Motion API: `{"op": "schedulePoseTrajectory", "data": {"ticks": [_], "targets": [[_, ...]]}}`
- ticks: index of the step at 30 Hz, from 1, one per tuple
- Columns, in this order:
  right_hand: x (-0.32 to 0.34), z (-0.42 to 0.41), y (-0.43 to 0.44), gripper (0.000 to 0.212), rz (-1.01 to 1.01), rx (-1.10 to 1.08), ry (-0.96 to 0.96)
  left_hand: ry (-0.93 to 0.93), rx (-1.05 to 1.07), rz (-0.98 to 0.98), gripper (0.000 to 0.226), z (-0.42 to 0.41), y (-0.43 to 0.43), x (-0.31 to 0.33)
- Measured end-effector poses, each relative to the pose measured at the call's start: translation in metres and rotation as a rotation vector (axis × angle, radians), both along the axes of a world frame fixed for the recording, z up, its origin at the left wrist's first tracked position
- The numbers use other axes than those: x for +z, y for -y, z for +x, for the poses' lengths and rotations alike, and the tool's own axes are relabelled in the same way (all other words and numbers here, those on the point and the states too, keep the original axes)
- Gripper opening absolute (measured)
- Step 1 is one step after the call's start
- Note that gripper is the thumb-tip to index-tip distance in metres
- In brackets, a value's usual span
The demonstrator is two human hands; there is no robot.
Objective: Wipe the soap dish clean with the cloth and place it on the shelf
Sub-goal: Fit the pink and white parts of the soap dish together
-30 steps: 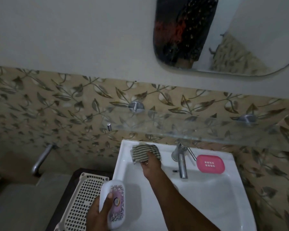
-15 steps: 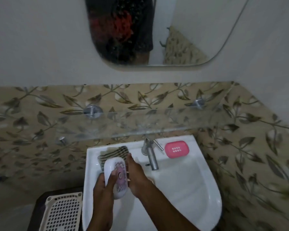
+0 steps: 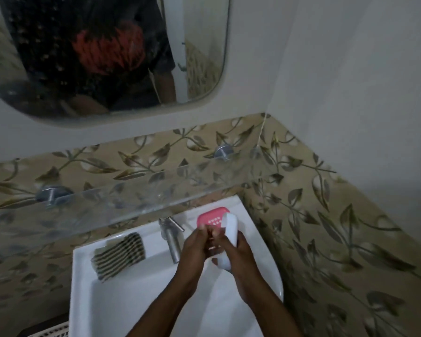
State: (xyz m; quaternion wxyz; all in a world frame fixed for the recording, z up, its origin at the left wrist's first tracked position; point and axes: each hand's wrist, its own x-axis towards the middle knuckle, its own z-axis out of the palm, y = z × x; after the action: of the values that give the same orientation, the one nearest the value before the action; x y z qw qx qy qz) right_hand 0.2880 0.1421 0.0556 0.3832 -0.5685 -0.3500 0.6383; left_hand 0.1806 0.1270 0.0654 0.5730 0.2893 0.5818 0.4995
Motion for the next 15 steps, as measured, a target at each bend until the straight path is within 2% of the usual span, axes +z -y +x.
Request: {"op": "schedulePoseTrajectory", "data": {"ticks": [2, 4, 6, 10, 13, 15], "targets": [[-0.007, 0.013, -0.012, 0.054, -0.054, -0.076, 0.009, -0.204, 0.032, 0.035, 0.029, 0.005, -0.026, -0.016], [-0.012, 0.024, -0.017, 0.066, -0.079, -0.121, 0.006, -0.540, 0.025, 0.039, 0.018, 0.006, -0.054, -0.037], [-0.018, 0.035, -0.019, 0.074, -0.078, -0.146, -0.009, -0.825, -0.038, -0.003, 0.040, 0.006, -0.079, -0.059], [-0.033, 0.050, -0.024, 0.080, -0.134, -0.193, -0.033, -1.254, -0.275, -0.079, 0.083, -0.001, -0.108, -0.093], [-0.044, 0.058, -0.029, 0.094, -0.230, -0.188, -0.053, -1.409, -0.398, -0.141, 0.102, -0.005, -0.118, -0.109], [-0.046, 0.061, -0.034, 0.109, -0.277, -0.169, -0.082, -1.443, -0.446, -0.160, 0.103, -0.007, -0.123, -0.115]]}}
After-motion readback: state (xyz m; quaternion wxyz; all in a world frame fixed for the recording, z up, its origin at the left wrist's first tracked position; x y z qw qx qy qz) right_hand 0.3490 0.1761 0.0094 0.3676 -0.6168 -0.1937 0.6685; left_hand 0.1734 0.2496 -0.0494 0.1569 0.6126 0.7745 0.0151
